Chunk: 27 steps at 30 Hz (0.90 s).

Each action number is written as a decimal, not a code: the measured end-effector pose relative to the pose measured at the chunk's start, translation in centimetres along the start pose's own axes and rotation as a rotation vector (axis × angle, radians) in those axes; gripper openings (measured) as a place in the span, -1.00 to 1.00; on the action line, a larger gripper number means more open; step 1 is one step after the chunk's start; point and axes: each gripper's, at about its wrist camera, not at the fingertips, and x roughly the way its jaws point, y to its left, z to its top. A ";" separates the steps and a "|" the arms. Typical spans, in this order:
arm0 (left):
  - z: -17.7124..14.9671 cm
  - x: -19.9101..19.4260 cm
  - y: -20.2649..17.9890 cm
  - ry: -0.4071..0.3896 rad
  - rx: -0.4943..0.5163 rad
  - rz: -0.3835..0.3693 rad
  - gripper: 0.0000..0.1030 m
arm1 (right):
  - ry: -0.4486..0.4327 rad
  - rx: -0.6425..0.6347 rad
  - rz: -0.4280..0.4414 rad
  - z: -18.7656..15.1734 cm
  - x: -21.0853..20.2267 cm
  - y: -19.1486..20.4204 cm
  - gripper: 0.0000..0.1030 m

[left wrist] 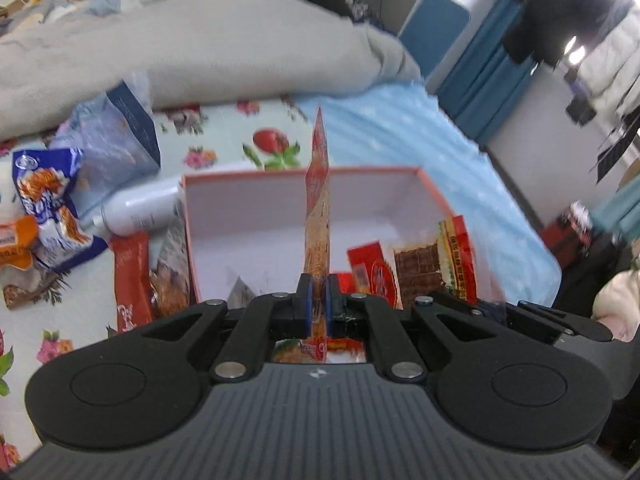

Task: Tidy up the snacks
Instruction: 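Lift both held packets and carry them over the larger pink box, then open both grippers to drop the packets into the box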

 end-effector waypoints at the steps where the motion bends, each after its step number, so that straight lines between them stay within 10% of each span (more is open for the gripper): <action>1: 0.0 0.6 0.0 0.013 0.001 0.003 -0.86 | 0.013 0.008 -0.003 -0.2 0.3 -0.2 -0.83; 8: -0.2 2.7 0.6 0.061 -0.026 -0.002 -0.84 | 0.067 0.047 -0.002 -1.2 2.1 -1.2 -0.80; 11: -0.4 2.8 0.9 0.074 -0.035 0.013 -0.44 | 0.087 0.055 0.005 -1.4 2.7 -1.4 -0.74; 15: -0.6 2.3 1.1 0.056 -0.030 0.023 -0.12 | 0.066 0.034 0.013 -1.7 2.3 -1.0 0.19; 27: 0.2 -2.9 0.8 -0.052 0.000 0.006 -0.12 | -0.030 0.044 0.027 -0.3 -1.0 -0.1 0.16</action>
